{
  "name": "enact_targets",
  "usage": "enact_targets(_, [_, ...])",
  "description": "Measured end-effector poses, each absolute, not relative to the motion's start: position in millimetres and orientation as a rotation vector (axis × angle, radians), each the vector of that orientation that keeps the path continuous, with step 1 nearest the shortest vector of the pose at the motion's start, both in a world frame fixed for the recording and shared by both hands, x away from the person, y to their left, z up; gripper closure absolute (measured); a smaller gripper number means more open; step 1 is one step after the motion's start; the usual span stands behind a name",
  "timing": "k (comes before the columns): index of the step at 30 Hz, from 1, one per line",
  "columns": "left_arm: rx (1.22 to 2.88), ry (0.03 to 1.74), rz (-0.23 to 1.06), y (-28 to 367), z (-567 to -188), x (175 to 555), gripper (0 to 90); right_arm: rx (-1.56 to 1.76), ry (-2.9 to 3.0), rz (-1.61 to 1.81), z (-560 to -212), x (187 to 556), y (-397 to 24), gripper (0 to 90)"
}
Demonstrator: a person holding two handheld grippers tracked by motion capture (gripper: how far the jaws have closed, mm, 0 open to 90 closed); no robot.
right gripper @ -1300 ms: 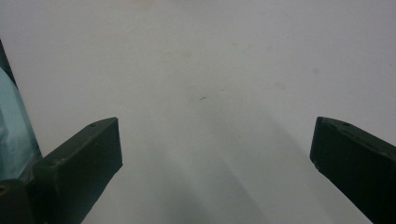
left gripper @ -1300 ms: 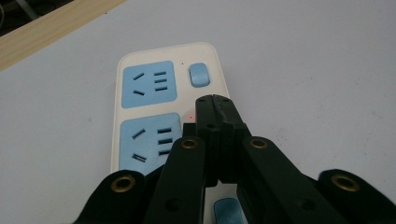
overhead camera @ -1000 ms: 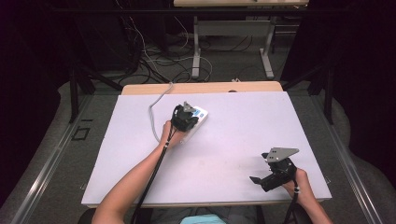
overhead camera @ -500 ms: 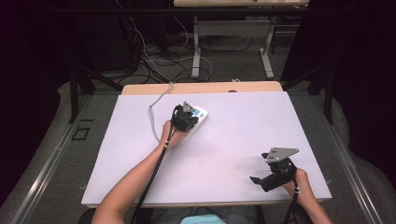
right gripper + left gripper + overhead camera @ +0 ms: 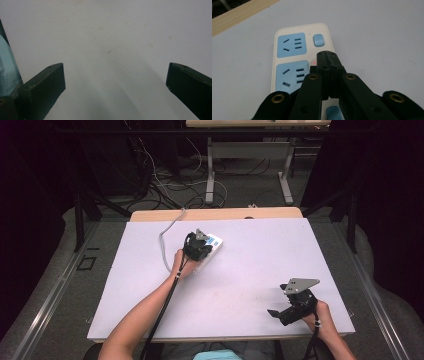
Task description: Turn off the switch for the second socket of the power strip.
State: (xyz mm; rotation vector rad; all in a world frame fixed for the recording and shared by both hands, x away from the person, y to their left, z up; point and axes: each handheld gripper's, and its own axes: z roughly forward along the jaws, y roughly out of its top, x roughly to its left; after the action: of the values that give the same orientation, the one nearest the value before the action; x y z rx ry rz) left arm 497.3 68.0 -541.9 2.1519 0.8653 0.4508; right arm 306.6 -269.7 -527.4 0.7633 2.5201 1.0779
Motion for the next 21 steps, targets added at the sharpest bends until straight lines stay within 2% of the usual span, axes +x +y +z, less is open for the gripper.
enact_targets(21, [2.14,0.873,0.439,70.6,-541.6,499.1,90.0,0.762,2.538,1.069,-527.3,305.9,-269.4,1.9])
